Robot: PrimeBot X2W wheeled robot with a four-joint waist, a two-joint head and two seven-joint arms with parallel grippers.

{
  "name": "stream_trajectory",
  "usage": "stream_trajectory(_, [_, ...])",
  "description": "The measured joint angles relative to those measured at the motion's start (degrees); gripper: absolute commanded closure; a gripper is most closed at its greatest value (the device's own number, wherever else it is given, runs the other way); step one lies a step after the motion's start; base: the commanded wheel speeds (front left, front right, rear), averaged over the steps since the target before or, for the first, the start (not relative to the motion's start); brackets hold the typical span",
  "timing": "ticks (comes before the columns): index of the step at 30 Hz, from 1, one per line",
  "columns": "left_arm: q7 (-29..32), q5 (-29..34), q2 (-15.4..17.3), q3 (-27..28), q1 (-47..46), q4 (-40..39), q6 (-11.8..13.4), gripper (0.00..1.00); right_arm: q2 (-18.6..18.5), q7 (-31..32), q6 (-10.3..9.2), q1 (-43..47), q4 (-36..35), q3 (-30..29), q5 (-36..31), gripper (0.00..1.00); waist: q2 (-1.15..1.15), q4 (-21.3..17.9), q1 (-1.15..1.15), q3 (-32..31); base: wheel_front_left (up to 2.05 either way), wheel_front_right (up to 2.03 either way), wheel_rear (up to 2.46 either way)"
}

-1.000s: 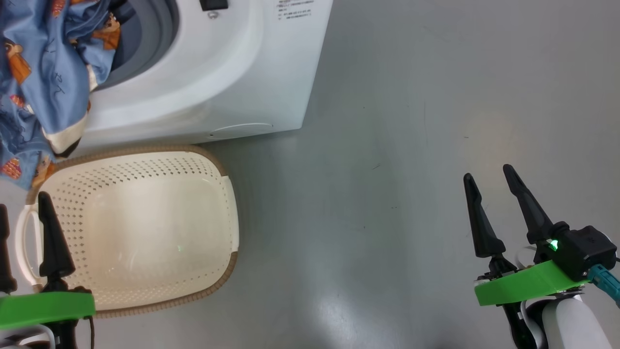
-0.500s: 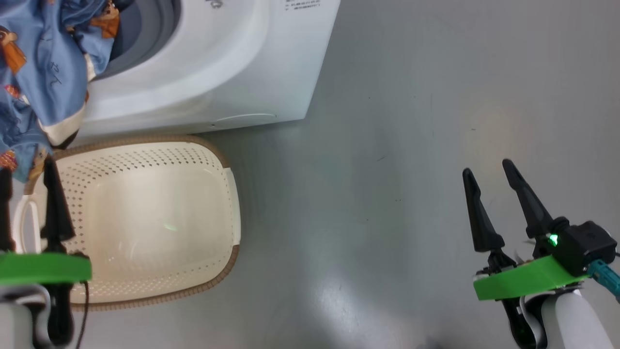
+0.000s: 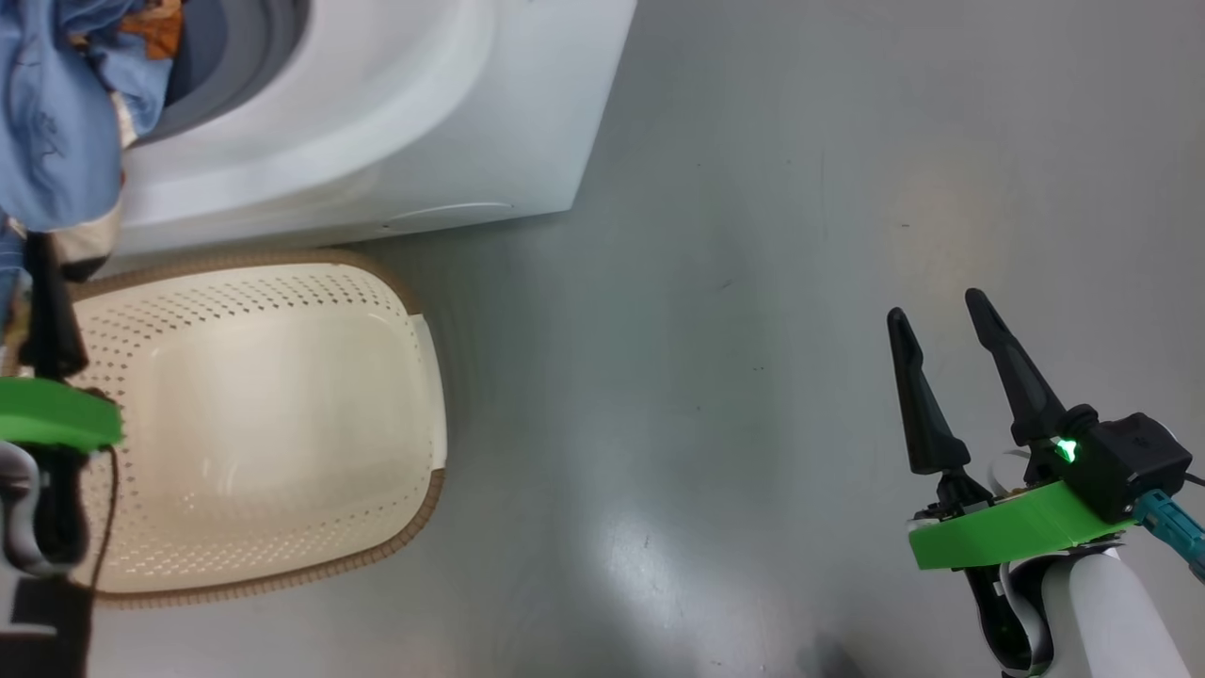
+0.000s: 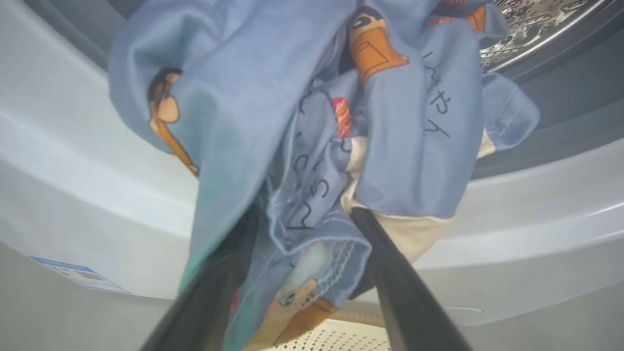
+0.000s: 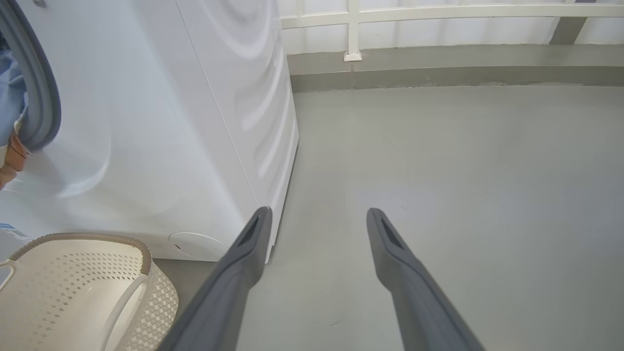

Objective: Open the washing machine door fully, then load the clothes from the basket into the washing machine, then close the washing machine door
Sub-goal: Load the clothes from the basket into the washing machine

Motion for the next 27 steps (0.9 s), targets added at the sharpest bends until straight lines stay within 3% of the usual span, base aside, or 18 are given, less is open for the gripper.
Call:
stream_trajectory(8, [0.0, -5.9, 3.5, -6.0, -5.4, 4.7, 0.0, 0.00, 0.3, 0.0, 0.00, -0.7, -0.1, 0.2, 0.0, 0.00, 0.00, -0.7, 0.00, 0.7, 0.00, 0.00, 0.00])
stream_trajectory(9, [0.0, -6.7, 4.0, -7.1, -5.8, 4.8, 0.0, 0.04, 0.3, 0.0, 0.00, -0.7, -0.1, 0.2, 0.0, 0.00, 0.00, -0.7, 0.00, 0.7, 0.00, 0.00, 0.00])
stream_trajectory(10, [0.0, -7.2, 4.5, -8.0, -6.2, 4.8, 0.0, 0.45, 0.3, 0.0, 0.00, -0.7, -0.2, 0.3, 0.0, 0.00, 0.00, -0.7, 0.00, 0.7, 0.00, 0.00, 0.00])
stream_trajectory(12, [0.0, -8.1, 5.3, -9.2, -6.9, 4.8, 0.0, 0.87, 0.3, 0.0, 0.00, -0.7, -0.2, 0.3, 0.0, 0.00, 0.00, -0.8, 0.00, 0.8, 0.00, 0.00, 0.00])
stream_trajectory(13, [0.0, -8.8, 5.6, -9.9, -7.3, 4.7, 0.0, 1.00, 0.3, 0.0, 0.00, -0.7, -0.2, 0.3, 0.0, 0.00, 0.00, -0.8, 0.00, 0.8, 0.00, 0.00, 0.00])
stream_trajectory(27, [0.0, -10.7, 6.6, -11.9, -7.6, -4.0, 0.0, 1.00, 0.6, 0.0, 0.00, -0.7, -0.6, 0.1, -0.1, 0.00, 0.00, -0.3, 0.00, 1.0, 0.00, 0.00, 0.00])
